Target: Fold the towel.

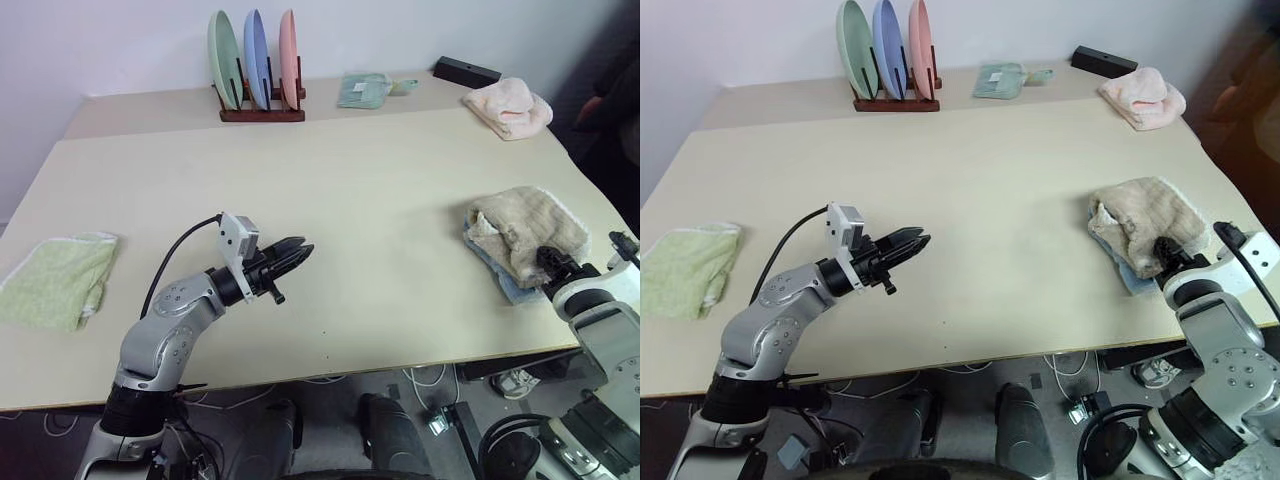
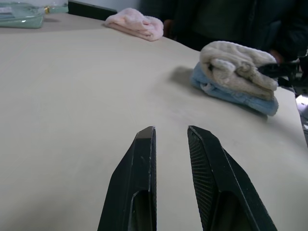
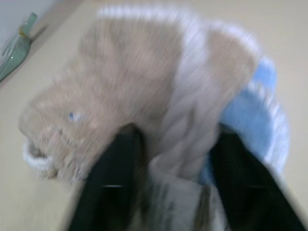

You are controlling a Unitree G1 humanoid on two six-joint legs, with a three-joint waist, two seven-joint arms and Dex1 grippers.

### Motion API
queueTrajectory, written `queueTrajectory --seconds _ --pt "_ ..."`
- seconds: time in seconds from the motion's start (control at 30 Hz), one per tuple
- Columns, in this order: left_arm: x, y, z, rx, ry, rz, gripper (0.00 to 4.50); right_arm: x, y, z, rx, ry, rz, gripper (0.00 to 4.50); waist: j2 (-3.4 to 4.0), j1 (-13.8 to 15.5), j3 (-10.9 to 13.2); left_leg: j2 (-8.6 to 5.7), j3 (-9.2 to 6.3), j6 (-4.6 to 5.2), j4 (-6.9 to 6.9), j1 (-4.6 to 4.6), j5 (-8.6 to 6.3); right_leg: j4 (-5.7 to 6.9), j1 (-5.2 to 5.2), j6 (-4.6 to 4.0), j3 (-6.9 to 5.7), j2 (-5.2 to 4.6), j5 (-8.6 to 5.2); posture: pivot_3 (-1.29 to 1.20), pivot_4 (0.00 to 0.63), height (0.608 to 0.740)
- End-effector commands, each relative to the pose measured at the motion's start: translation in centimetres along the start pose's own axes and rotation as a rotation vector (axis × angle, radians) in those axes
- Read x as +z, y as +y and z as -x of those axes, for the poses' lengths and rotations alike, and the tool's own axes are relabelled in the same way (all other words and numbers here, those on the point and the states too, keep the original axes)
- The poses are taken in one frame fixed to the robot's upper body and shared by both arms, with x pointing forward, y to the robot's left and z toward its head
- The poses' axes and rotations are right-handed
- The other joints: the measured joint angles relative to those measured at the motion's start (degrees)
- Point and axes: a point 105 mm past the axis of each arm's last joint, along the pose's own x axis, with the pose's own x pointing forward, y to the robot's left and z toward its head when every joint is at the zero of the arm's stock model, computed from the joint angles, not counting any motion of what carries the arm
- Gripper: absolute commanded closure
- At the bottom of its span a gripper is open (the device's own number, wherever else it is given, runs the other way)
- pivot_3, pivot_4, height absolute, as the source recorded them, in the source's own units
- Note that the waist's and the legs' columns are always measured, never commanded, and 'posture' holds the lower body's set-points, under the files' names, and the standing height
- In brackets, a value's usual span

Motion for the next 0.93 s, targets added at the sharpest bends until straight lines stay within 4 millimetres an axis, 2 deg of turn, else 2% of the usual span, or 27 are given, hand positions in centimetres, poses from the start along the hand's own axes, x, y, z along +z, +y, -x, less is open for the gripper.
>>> queueTrajectory --seconds 0.03,0.07,0.17,0.27,0.33,0.37,0.4,0.47,0.57,0.67,0.77,0.93 --pt "0.6 -0.2 0.2 -0.002 -0.021 -0.033 3.47 3.1 0.4 0.7 -0.009 -0.132 0.120 0.49 0.00 0.0 0.0 0.00 0.00 0.00 0.00 0.00 0.00 0.00 0.01 0.00 0.00 0.00 0.00 0.00 0.150 0.735" --pt "0.5 0.2 0.4 0.016 -0.021 -0.041 3.47 4.1 0.1 0.7 -0.041 -0.173 0.156 0.05 0.00 0.0 0.0 0.00 0.00 0.00 0.01 0.00 0.00 0.00 0.01 0.01 0.00 0.00 0.00 0.00 0.150 0.735" --pt "0.7 2.2 1.0 0.123 -0.028 -0.084 3.47 7.1 1.1 0.8 -0.045 -0.301 0.289 0.05 0.02 0.0 0.0 0.00 0.00 0.00 0.01 0.00 0.00 0.00 0.02 0.01 -0.01 0.00 -0.01 0.00 0.150 0.735" --pt "0.6 2.9 0.8 0.164 -0.030 -0.095 3.47 7.9 1.5 0.4 -0.021 -0.336 0.331 0.05 0.01 0.0 0.0 0.02 0.00 0.00 0.00 0.03 0.00 -0.01 0.03 0.01 -0.01 0.03 -0.01 0.00 0.150 0.735" --pt "0.9 5.1 2.1 0.283 -0.024 -0.174 3.47 7.7 6.6 0.1 0.212 -0.350 0.497 0.05 0.03 -0.2 0.0 0.02 -0.01 0.00 0.01 0.02 0.00 -0.02 0.05 0.01 -0.01 0.03 -0.01 0.00 0.150 0.735" --pt "1.1 5.8 2.5 0.322 -0.023 -0.202 3.47 7.3 8.4 0.1 0.298 -0.346 0.557 0.05 0.08 -0.4 0.0 0.02 0.04 0.00 0.02 0.04 0.00 -0.02 0.05 0.02 0.01 0.02 0.00 0.00 0.150 0.735" --pt "1.2 6.1 2.7 0.343 -0.024 -0.218 3.47 7.0 9.3 0.0 0.349 -0.343 0.593 0.05 0.08 -0.5 0.0 0.02 0.09 0.01 0.00 0.07 0.00 -0.03 0.04 0.02 0.07 0.01 0.00 0.00 0.150 0.735" --pt "1.2 6.7 3.6 0.383 -0.015 -0.255 3.47 4.8 11.9 0.0 0.531 -0.278 0.696 0.05 0.06 -0.2 0.0 0.07 0.06 0.01 0.01 0.07 0.00 -0.03 0.04 0.01 0.05 0.10 -0.01 0.00 0.150 0.735" --pt "0.8 7.5 6.7 0.458 0.036 -0.313 3.47 -0.7 15.3 0.7 0.836 -0.116 0.803 0.05 -0.02 -0.3 0.0 0.08 0.01 0.02 -0.04 0.06 -0.01 -0.08 0.05 0.01 0.03 0.11 -0.01 0.00 0.150 0.735" --pt "0.5 7.6 8.6 0.496 0.069 -0.334 3.47 -3.2 16.1 0.7 0.954 -0.027 0.810 0.05 -0.06 0.0 0.1 0.09 0.02 0.05 -0.03 0.04 -0.04 -0.11 0.03 0.01 0.04 0.09 -0.01 0.00 0.150 0.735" --pt "0.3 6.8 10.1 0.507 0.086 -0.322 3.47 -5.1 16.0 0.3 1.020 0.050 0.826 0.05 -0.19 0.6 0.1 0.02 -0.07 0.05 0.07 -0.05 -0.04 -0.14 0.04 0.02 0.00 0.00 0.00 0.00 0.150 0.735" --pt "0.1 6.1 11.0 0.525 0.103 -0.312 3.47 -6.4 15.7 -0.4 1.061 0.090 0.865 0.05 -0.19 1.4 0.1 0.02 -0.07 0.06 0.14 -0.04 -0.05 -0.18 0.07 -0.01 -0.01 -0.04 -0.02 0.00 0.150 0.735"
